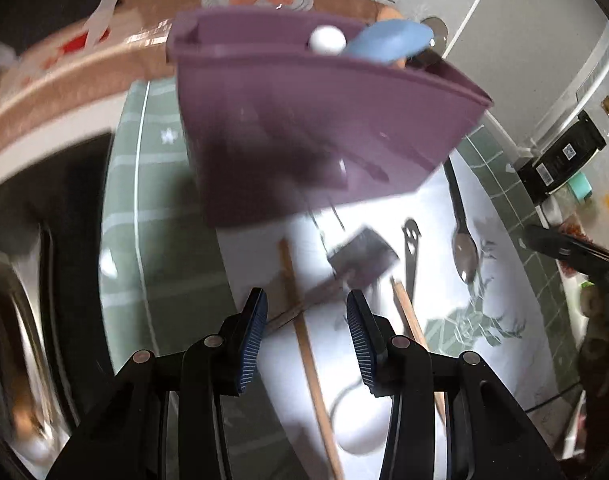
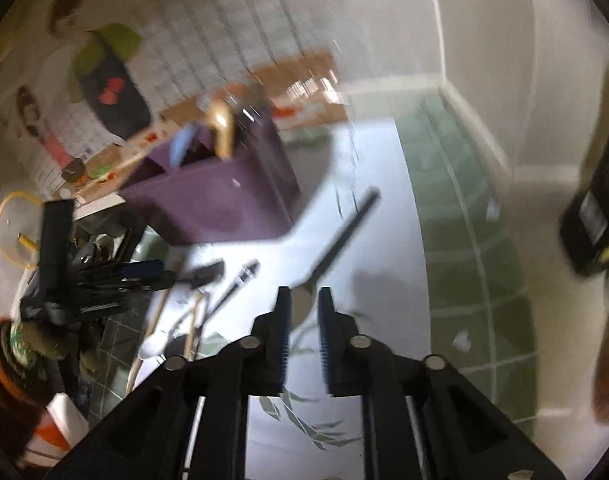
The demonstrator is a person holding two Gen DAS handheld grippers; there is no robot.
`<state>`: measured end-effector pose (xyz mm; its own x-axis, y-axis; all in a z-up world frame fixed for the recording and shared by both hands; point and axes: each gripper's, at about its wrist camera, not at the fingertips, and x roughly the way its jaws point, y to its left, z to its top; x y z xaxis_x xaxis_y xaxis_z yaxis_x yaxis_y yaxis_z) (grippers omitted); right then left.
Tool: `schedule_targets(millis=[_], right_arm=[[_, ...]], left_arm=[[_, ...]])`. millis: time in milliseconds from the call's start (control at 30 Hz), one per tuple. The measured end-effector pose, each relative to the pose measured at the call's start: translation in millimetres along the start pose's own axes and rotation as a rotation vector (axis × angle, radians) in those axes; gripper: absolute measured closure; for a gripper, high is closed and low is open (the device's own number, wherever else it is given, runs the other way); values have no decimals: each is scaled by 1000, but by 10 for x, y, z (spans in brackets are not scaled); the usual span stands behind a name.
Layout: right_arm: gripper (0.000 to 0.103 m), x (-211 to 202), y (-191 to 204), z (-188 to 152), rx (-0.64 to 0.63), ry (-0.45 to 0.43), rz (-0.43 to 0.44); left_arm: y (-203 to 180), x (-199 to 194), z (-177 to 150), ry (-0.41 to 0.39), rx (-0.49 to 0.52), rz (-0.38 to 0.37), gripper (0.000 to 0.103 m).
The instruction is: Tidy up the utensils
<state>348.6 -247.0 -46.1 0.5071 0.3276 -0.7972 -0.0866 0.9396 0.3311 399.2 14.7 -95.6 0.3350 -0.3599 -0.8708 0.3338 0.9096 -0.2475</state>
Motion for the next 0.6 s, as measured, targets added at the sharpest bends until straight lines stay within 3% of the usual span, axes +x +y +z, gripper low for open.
schedule_targets(millis=[133, 333, 467, 600], right_arm=[[79, 275, -80, 51, 31, 42, -24], [79, 613, 48, 289, 28, 36, -94], [79, 837, 177, 463, -2, 34, -180], [79, 859, 256, 423, -51, 17, -207]], left_arm=[[-146, -43, -217, 9, -36, -28, 60], [-312, -139, -436, 35, -59, -49, 60], [-331, -213, -300, -43, -75, 34, 60], [-282, -133, -64, -67, -90, 87, 59]])
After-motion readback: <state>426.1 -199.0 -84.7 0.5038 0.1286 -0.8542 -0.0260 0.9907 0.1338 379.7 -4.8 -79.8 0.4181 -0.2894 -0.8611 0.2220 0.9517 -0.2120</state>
